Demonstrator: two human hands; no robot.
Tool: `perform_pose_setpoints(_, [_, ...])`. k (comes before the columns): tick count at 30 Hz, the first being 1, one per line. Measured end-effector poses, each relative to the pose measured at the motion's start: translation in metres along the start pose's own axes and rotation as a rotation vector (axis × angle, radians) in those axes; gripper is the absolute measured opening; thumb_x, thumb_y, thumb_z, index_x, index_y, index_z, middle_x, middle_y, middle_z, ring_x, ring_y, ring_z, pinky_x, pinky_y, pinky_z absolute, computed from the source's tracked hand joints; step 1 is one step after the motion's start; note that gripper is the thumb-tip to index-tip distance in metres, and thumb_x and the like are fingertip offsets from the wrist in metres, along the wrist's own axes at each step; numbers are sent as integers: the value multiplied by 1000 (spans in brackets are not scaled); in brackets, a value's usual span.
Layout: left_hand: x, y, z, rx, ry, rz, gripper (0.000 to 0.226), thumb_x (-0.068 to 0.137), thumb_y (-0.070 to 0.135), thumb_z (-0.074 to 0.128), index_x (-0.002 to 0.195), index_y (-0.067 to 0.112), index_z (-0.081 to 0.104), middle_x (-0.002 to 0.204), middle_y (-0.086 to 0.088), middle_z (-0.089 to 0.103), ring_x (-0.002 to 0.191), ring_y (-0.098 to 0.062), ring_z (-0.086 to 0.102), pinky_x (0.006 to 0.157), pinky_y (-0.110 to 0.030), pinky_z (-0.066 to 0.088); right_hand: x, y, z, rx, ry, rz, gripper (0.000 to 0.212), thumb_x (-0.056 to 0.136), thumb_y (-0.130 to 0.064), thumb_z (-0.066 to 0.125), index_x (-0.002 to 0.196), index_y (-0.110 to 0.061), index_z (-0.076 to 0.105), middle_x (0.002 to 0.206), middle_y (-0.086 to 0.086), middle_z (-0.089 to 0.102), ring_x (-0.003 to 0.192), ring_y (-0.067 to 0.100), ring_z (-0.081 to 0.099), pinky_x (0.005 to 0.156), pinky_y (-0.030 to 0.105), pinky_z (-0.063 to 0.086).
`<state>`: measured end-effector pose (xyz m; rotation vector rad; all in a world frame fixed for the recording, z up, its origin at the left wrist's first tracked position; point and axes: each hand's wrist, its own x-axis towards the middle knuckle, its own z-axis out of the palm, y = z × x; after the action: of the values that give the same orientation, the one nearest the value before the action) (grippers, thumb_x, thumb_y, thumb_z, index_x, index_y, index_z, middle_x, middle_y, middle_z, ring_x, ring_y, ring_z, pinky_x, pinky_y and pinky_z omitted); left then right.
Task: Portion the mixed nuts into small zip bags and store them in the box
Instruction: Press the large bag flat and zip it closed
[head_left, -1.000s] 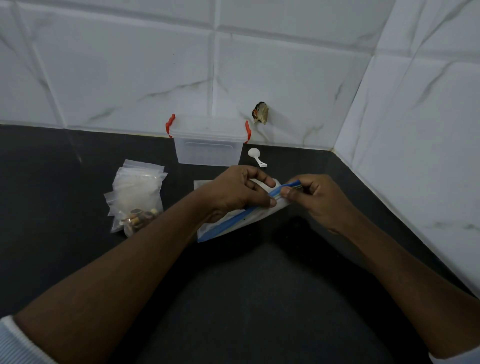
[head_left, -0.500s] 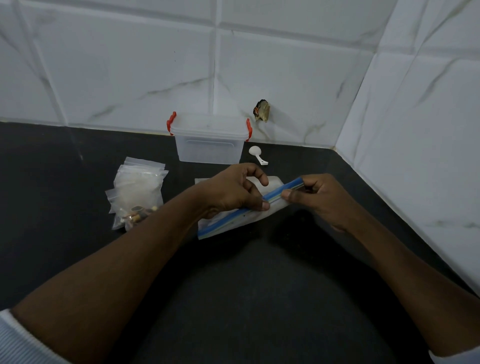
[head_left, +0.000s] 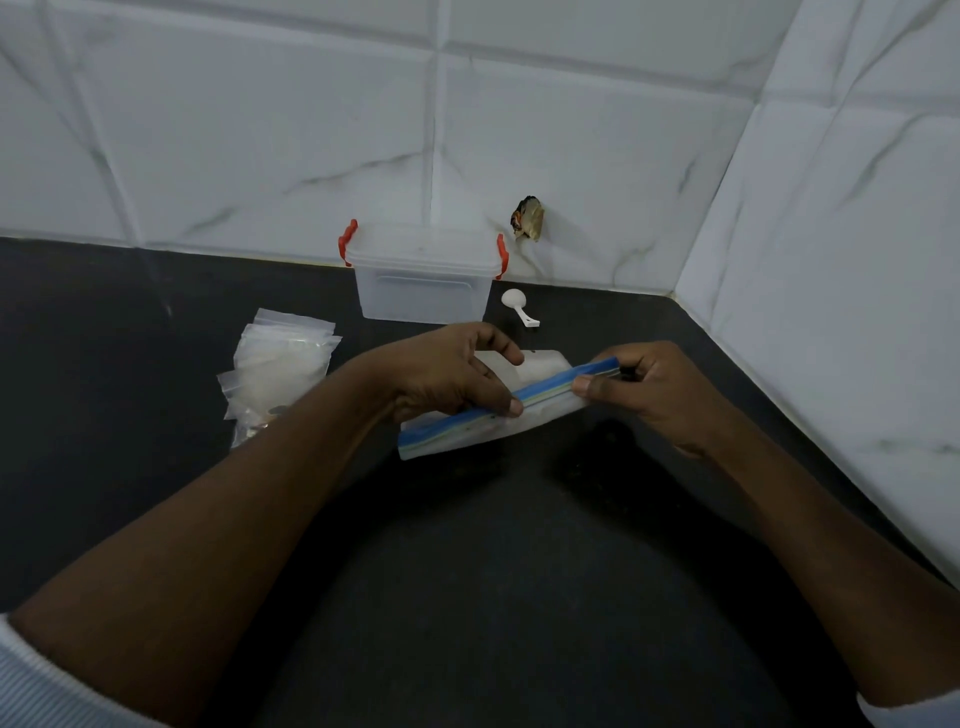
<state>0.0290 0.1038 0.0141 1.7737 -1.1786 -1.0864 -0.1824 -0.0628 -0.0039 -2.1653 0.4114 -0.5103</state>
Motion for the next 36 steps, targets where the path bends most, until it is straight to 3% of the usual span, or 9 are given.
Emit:
perform_pose_setpoints(3, [1,0,2,14,4,25,53,78,4,82,120,19,53,104,-15,76,102,-35,72,98,-50,56,0,2,0,-23,-11,4,10,91,-23,75,98,-17,78,92,1,77,89,24,71,81,32,59])
perform_pose_setpoints(5, [2,2,3,18,19,39,50,79,4,82,117,18,52,103,-17,76,104,-36,72,98,-54,55,1,3,-3,-26,-4,8,10,91,-22,75,100,-17,78,93,-2,77,88,19,71,80,29,57])
perform_pose_setpoints(11, [-3,1,0,39,11,-22,59,75,7,85,123,25,55,112,-13,73,106,-33,69,93,-45,57,0,2,-5,-17,-32,5,8,91,-19,75,97,-15,78,93,-6,78,89,11,73,75,18,55])
perform_pose_setpoints(14, [-5,-3,-2,39,15,-40,59,74,8,86,122,26,55,119,-13,70,109,-32,68,95,-45,58,0,3,-8,-36,-32,-2,8,91,-18,75,98,-15,78,93,-8,78,89,9,73,75,17,54])
perform_pose_setpoints(18, [-5,0,0,56,28,-34,55,76,6,85,117,23,52,113,-14,73,107,-33,70,98,-50,56,-1,3,-10,-22,-22,-15,7,91,-17,75,97,-15,78,92,-5,78,87,10,73,75,17,55])
perform_pose_setpoints(23, [-11,4,4,81,26,-38,49,77,12,85,111,26,54,122,-11,67,110,-33,67,82,-35,59,0,6,-12,-50,-23,-7,8,91,-18,76,99,-17,79,93,-6,78,88,10,73,76,17,54])
perform_pose_setpoints(25, [-15,5,4,105,14,-41,47,78,13,85,110,27,53,124,-10,66,112,-32,66,87,-37,60,-2,6,-13,-67,-19,-5,7,91,-18,75,98,-18,79,90,-10,78,86,7,72,73,15,53])
perform_pose_setpoints(29, [-25,4,2,193,18,-31,47,80,13,83,111,25,50,117,-9,72,109,-29,70,97,-47,58,-2,6,-15,-97,-24,-6,7,91,-18,76,97,-16,79,89,-10,77,83,4,71,70,13,52])
perform_pose_setpoints(36, [-46,-2,4,286,27,0,44,85,12,78,113,23,46,103,-3,75,99,-21,73,87,-35,61,-1,5,-15,-178,-32,-47,9,92,-20,75,97,-14,80,87,-8,76,84,2,70,73,10,50])
